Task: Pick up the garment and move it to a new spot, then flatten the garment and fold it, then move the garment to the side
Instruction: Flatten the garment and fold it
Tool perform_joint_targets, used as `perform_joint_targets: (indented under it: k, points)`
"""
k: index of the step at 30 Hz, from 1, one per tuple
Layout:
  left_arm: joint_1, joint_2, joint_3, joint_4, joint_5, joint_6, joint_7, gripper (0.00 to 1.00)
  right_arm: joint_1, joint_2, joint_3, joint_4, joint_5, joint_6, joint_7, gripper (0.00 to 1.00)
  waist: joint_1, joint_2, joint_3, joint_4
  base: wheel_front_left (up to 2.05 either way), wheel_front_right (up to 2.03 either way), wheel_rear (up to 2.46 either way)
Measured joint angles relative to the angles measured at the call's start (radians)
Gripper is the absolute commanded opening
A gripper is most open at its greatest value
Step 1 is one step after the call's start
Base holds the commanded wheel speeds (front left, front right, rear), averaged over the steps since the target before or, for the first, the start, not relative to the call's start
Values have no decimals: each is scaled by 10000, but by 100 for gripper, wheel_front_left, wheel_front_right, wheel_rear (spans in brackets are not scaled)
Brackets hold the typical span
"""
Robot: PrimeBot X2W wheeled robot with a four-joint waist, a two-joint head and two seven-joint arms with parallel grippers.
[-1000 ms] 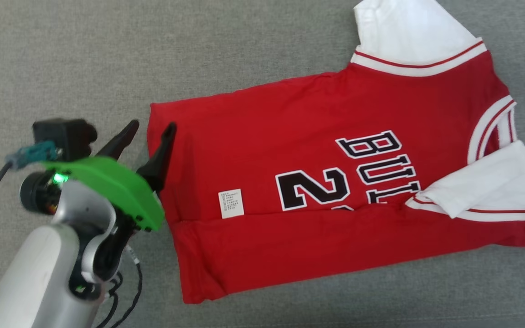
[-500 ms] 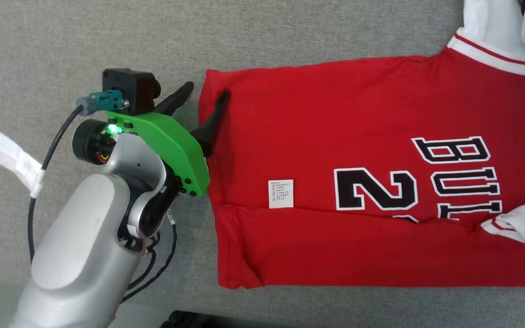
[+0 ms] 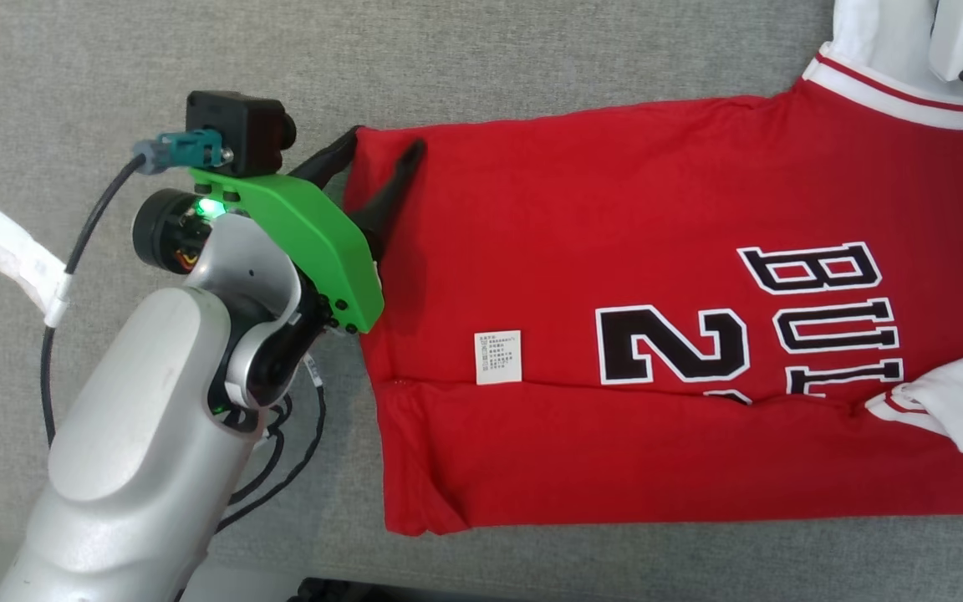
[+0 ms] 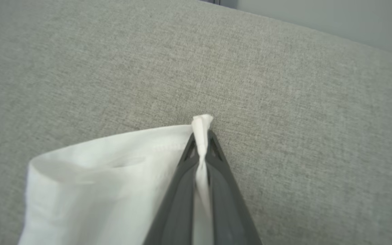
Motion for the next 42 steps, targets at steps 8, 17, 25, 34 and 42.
perform_joint_targets:
  k: [8,17,25,34,42]
  points:
    - [-22,305,337,-4,35,-44,-433,0,-180,-6,-360,130,754,0,-1549,0,0,0,-325,-348,0,0,0]
    - [588,688,782,-1356,-59,234,-721,0,26,-430,-529,-740,1827,-2,-2240,0,0,0,-951,-766,0,0,0]
    - [2241,895,757,-2389,-201,594,-886,0,3225,-899,-995,-2556,2723,-2,-2604,0,0,0,-1717,-1114,0,0,0]
    - [4077,1210,965,-2915,-600,863,-1212,0,6416,-297,-2171,-4282,2895,-4,-2610,0,0,0,-2450,-1633,0,0,0]
    - [4997,1469,842,-3010,-523,1108,-1294,17,7445,420,-1985,-4811,2573,-4,-2261,0,0,0,-2727,-2155,0,0,0]
